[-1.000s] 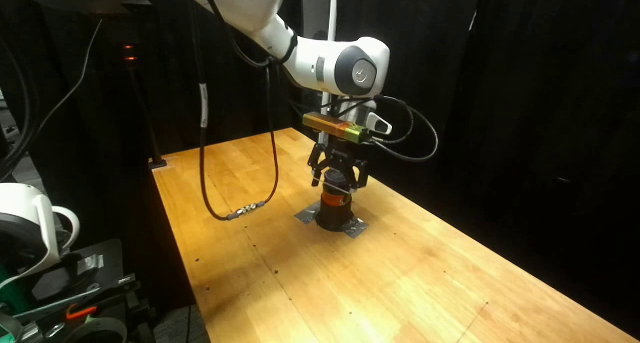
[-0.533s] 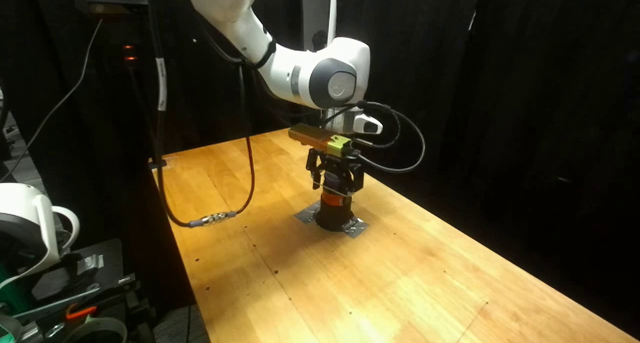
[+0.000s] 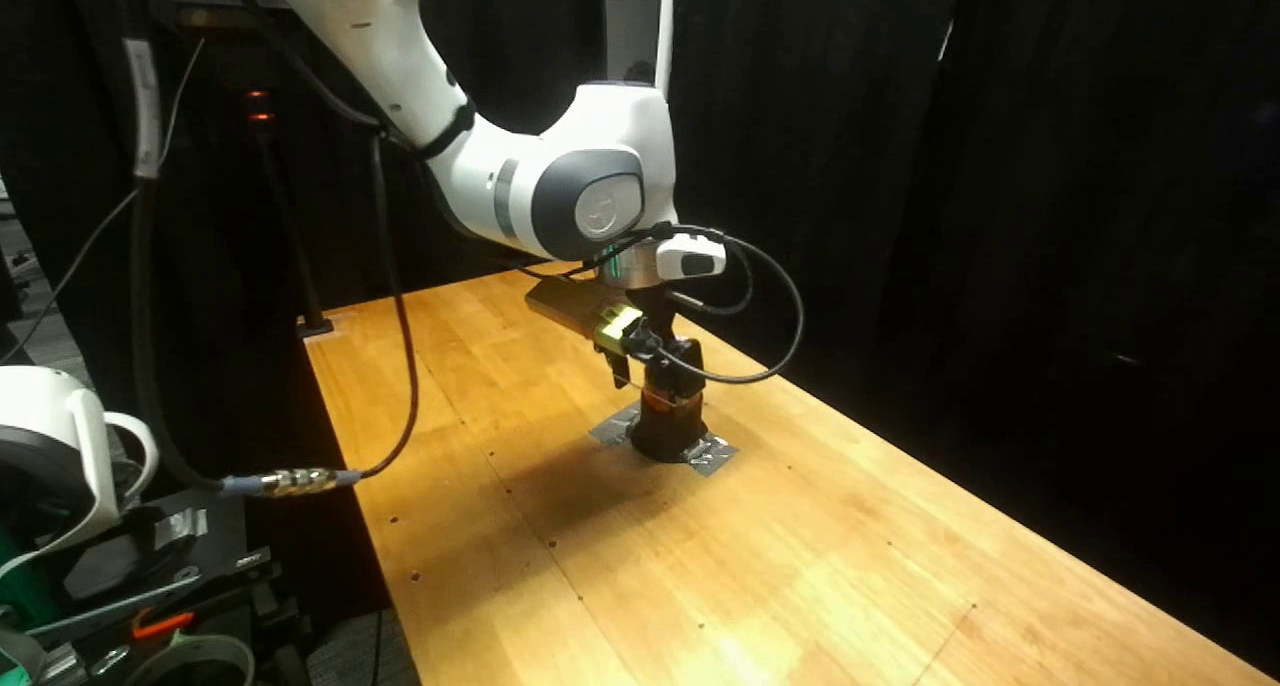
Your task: Put the rubber band on the jar.
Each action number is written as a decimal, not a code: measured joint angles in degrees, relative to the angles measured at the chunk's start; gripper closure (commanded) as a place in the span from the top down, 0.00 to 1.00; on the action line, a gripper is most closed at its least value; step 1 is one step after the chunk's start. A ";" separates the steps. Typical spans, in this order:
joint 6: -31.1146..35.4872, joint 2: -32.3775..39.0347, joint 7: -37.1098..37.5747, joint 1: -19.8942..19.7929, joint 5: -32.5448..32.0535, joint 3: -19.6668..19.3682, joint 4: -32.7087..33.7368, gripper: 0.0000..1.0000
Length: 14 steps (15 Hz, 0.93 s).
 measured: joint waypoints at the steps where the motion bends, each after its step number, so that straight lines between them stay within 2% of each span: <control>1: 2.73 -1.54 0.37 0.00 -0.36 -0.28 -2.78 0.69; 5: 16.09 -7.15 1.68 0.21 -3.43 -1.97 -14.13 0.36; 8: 28.11 -9.65 3.70 1.78 -8.43 -5.78 -21.94 0.16; 11: 41.34 -10.02 4.91 6.88 -11.83 -14.29 -27.61 0.10; 13: 50.84 -9.28 3.78 10.61 -10.07 -19.41 -30.57 0.12; 14: 55.43 -8.60 3.09 11.58 -8.50 -20.31 -31.74 0.12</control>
